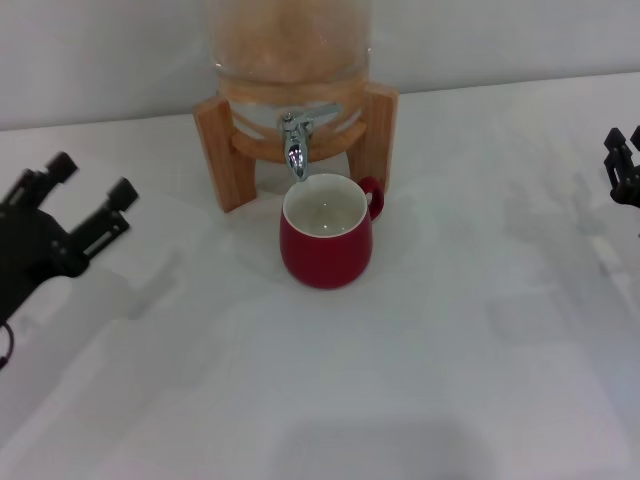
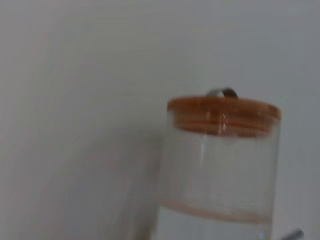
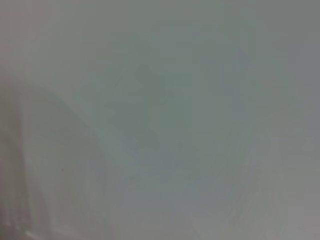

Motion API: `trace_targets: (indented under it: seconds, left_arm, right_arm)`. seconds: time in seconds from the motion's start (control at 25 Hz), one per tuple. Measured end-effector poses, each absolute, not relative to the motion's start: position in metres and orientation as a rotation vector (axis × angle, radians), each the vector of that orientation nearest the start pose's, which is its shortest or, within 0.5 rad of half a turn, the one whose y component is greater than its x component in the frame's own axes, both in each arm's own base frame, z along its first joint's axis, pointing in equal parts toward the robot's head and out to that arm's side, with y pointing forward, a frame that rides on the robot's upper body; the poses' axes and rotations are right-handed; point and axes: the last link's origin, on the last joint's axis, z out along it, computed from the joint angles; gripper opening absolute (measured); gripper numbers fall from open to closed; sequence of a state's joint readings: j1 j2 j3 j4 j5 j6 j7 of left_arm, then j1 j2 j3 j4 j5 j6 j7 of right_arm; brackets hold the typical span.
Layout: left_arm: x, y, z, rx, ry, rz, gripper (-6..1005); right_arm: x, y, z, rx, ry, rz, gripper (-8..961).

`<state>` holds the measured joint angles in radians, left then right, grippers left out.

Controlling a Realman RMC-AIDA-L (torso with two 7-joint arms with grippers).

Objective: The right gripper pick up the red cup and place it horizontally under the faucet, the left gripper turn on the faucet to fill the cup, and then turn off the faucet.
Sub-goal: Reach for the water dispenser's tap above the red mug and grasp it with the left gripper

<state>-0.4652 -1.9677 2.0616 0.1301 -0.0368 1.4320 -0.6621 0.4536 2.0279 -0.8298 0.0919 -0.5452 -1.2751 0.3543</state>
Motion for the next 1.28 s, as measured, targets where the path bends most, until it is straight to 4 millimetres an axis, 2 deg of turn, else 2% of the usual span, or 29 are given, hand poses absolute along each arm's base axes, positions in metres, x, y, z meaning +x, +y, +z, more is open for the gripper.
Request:
trace_targets:
  seconds: [0.2,0.4,0.44,0.64,0.72,0.88,0.92,0.96,1.12,1.28]
  left_arm:
    - [-0.288,0.319,-0.012,-2.192,-0.500,-1.047,876]
    - [-0.283,0.322,-0.005,-2.188,-0.462,-1.080,876]
    - [-0.275,0.325,0.004,-2.178,-0.416,-1.128,876]
    - [-0.255,0.333,0.021,-2.143,-0.332,-1.222,876]
    - [-0.248,0.337,0.024,-2.152,-0.316,-1.211,876]
    - [-0.233,0.345,0.024,-2.213,-0.317,-1.029,876]
    - [-0.233,0.345,0.024,-2.213,-0.317,-1.029,876]
    - [-0.223,0.346,0.028,-2.210,-0.317,-0.895,876]
    - [-0.212,0.348,0.047,-2.172,-0.319,-0.759,876]
    - [-0.202,0.349,0.053,-2.268,-0.340,-0.584,876]
  right_arm:
    - [0.368,0.314,0.020,-1.498,0.671,0.727,294]
    - [0.369,0.313,0.020,-1.498,0.677,0.725,294]
    - [0.369,0.313,0.019,-1.497,0.679,0.725,294]
    - [0.370,0.312,0.019,-1.491,0.687,0.722,294]
    - [0.371,0.311,0.019,-1.488,0.690,0.721,294]
    - [0.372,0.310,0.019,-1.483,0.696,0.724,294]
    - [0.372,0.310,0.020,-1.482,0.698,0.726,294]
    - [0.372,0.310,0.019,-1.482,0.700,0.728,294]
    - [0.371,0.311,0.019,-1.483,0.701,0.731,294]
    - [0.369,0.313,0.019,-1.488,0.698,0.737,294]
